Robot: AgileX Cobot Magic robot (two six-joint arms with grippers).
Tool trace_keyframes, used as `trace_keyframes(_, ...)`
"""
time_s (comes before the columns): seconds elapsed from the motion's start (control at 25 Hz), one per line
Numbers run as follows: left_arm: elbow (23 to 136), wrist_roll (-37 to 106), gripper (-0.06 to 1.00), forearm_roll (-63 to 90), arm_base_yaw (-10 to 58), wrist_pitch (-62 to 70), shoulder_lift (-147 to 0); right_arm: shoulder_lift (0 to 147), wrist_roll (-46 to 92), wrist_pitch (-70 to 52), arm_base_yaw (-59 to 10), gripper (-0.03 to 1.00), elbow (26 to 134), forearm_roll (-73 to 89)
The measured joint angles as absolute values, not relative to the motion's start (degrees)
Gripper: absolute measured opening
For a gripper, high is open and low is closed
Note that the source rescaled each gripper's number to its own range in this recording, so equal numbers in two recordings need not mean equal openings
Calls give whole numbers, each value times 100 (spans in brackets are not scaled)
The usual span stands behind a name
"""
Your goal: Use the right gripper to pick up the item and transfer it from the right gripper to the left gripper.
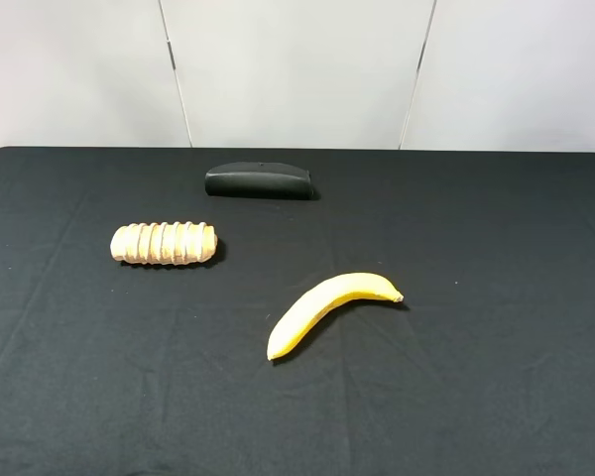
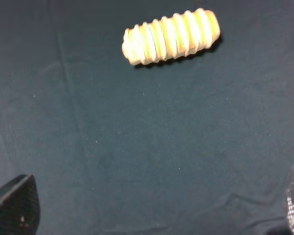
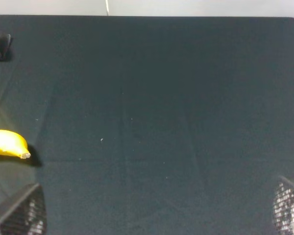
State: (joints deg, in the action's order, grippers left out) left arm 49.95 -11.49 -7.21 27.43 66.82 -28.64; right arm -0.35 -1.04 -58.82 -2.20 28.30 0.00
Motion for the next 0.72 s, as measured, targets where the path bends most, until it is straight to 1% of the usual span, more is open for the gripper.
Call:
trace_keyframes(0.08, 4901, -911, 100, -701, 2661, 6682, -2666, -35, -104, -5882, -220, 100, 2830, 0)
trace_keyframes(0.16, 4807, -767, 100, -701, 2421, 6682, -2500, -35, -104, -5882, -220, 100, 2830, 0)
trace_keyframes(0.56, 3722, -688, 100, -618, 803, 6602, -1499, -35, -104, -5882, -220, 100, 2830, 0)
trace_keyframes(0.72, 3297, -579, 100, -611, 360, 6442, -1047, -35, -104, -5882, -220, 100, 2830, 0)
